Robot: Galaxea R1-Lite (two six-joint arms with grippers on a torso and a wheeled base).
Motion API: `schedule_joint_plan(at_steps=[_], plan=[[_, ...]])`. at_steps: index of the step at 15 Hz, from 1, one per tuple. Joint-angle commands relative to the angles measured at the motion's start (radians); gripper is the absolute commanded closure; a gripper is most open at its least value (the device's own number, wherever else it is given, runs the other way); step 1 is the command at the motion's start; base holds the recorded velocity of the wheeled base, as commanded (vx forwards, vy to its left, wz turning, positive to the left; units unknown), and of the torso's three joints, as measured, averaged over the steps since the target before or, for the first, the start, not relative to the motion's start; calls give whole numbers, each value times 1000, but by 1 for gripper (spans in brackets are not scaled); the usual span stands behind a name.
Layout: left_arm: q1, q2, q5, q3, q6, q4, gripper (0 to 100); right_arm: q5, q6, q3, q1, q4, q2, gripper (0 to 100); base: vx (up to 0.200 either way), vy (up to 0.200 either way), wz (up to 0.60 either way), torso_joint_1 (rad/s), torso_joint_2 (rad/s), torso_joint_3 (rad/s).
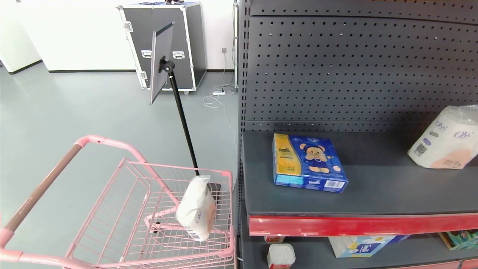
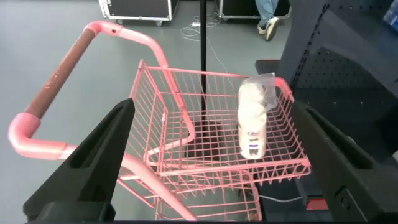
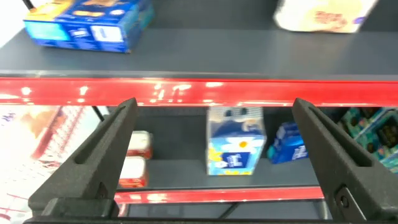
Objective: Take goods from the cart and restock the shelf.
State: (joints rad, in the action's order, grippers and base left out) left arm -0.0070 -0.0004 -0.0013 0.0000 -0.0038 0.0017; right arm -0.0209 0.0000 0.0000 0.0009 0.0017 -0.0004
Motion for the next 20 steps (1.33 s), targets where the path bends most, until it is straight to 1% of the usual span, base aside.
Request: schedule_joint_plan(at_steps=[1,7,20], plan=[[1,0,0,0,1,0,0,-1,0,0,1,0,0,0,0,0,0,0,0,0],[2,0,0,0,-1,0,0,-1,3,0,1,0,0,0,0,0,0,-18,37,24],[1,0,0,0,1,0,0,-4,3,0,1,0,0,0,0,0,0,-142,350,207]])
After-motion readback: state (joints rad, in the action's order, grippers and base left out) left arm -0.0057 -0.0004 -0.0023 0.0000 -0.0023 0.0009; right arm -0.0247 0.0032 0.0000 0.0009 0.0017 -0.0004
